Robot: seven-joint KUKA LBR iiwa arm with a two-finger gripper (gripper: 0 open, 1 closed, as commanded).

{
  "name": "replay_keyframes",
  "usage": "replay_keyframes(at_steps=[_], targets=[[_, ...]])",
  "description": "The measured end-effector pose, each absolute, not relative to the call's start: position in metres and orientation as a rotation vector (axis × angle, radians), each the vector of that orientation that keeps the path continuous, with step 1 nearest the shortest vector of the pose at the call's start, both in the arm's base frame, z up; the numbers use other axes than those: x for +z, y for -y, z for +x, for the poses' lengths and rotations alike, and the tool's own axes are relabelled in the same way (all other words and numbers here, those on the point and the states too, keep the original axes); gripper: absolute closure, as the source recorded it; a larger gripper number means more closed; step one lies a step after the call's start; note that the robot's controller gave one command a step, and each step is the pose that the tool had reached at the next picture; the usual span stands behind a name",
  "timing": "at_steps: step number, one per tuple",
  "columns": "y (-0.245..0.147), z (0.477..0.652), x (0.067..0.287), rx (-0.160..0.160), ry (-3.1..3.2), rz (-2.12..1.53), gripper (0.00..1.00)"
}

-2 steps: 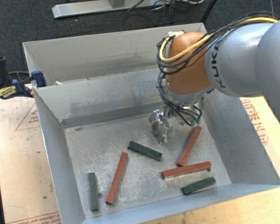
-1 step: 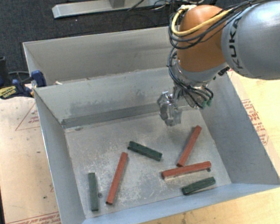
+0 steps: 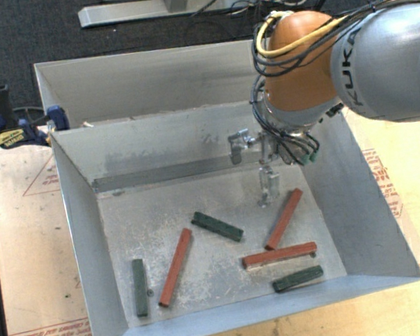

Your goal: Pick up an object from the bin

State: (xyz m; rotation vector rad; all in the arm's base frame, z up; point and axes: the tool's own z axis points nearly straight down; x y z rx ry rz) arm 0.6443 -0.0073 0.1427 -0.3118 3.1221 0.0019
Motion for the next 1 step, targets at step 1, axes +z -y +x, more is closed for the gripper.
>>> replay_keyframes(at_steps=[1], targets=[[0.0639,0.5729,0.1131,-0.001,-3.136,-0.29,0.0]])
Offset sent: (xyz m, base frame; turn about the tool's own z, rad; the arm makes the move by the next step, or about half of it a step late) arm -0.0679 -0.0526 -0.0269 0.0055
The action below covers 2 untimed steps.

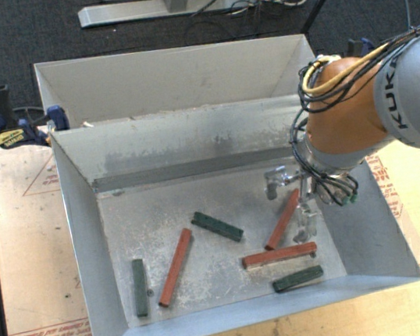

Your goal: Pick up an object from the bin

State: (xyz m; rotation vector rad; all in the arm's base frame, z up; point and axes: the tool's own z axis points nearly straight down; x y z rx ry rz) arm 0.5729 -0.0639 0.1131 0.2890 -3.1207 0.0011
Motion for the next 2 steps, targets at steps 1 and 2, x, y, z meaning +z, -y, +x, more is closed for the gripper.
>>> replay_keyframes(at_steps=[1,2], targets=[[0.0542,0.5855,0.0701,-0.003,2.968,1.035,0.0],[0.0554,0.5856,0.0704,-0.001,2.969,1.033,1.0]])
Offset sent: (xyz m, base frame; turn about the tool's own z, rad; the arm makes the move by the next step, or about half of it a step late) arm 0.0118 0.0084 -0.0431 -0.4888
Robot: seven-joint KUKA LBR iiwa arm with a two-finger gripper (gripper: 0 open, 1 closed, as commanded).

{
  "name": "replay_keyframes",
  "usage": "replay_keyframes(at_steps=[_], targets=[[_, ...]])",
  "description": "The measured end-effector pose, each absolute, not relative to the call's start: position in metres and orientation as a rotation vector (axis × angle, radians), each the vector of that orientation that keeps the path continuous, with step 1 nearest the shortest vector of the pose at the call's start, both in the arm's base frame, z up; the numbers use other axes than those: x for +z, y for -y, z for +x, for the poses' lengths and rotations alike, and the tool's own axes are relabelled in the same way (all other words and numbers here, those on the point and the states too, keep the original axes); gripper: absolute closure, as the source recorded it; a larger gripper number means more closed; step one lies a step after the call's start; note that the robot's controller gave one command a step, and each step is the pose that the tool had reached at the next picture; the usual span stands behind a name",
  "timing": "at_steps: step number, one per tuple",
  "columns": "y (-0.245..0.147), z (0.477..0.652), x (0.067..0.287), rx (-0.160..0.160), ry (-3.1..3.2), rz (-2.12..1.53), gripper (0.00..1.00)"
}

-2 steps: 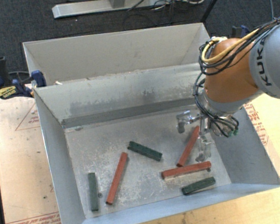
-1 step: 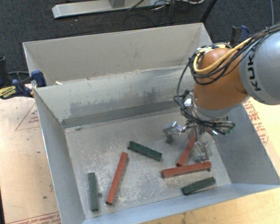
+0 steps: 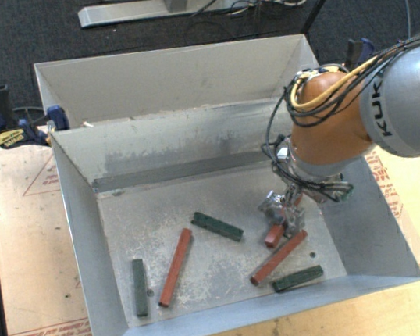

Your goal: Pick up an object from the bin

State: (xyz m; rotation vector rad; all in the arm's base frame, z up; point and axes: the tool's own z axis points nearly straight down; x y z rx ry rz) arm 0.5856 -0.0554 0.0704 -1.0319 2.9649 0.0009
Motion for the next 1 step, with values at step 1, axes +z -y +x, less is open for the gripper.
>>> replay_keyframes(at_steps=[1], targets=[[0.0736,0.5989,0.2253,-0.007,-2.954,-1.034,1.0]])
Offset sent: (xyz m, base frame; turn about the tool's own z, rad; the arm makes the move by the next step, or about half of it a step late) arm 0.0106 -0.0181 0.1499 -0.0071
